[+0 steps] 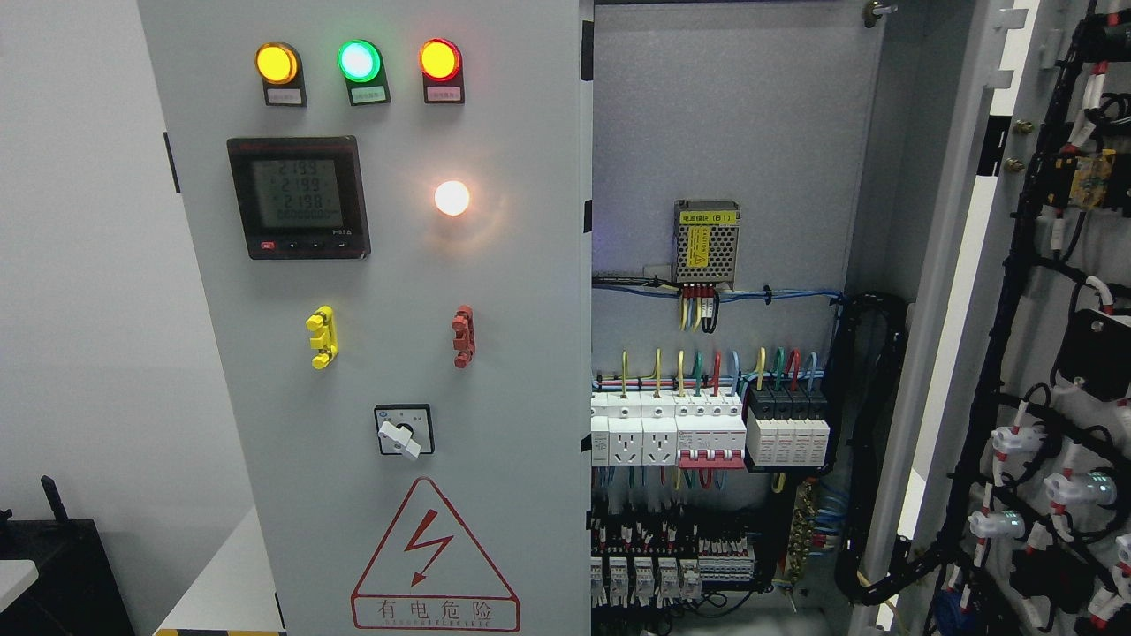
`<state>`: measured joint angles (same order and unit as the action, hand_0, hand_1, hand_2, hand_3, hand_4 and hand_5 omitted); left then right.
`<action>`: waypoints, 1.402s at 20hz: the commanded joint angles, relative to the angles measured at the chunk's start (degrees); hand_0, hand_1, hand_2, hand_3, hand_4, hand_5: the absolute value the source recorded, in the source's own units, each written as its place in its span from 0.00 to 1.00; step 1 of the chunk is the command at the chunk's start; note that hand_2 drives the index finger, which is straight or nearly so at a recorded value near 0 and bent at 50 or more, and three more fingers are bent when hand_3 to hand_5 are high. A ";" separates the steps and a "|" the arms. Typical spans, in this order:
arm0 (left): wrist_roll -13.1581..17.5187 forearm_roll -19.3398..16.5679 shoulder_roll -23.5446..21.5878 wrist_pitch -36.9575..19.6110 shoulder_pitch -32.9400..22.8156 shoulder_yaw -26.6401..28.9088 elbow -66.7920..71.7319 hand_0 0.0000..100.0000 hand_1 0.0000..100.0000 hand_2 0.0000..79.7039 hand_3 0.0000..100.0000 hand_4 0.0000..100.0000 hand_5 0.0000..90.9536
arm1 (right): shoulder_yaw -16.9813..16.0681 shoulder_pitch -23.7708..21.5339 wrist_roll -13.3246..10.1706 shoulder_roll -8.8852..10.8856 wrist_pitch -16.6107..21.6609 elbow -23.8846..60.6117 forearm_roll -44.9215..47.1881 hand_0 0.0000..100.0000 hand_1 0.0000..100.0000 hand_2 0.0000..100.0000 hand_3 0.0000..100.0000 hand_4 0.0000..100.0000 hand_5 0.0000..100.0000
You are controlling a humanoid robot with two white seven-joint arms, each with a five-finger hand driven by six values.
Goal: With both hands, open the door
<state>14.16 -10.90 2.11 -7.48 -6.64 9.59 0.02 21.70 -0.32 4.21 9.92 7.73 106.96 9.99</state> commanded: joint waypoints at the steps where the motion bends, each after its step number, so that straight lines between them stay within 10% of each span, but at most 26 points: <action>1: -0.01 0.00 0.00 0.01 0.04 -0.01 1.91 0.00 0.00 0.00 0.00 0.03 0.00 | -0.25 4.80 -0.08 -2.18 -2.44 -3.24 3.89 0.00 0.00 0.00 0.00 0.00 0.00; 28: -0.01 0.00 0.00 0.01 -0.04 -0.01 1.91 0.00 0.00 0.00 0.00 0.03 0.00 | -4.21 15.87 -0.08 -5.52 -13.53 -13.18 7.41 0.00 0.00 0.00 0.00 0.00 0.00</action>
<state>14.16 -10.90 2.11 -7.48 -6.64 9.58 0.00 18.44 13.19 4.08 5.83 -5.40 98.10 16.25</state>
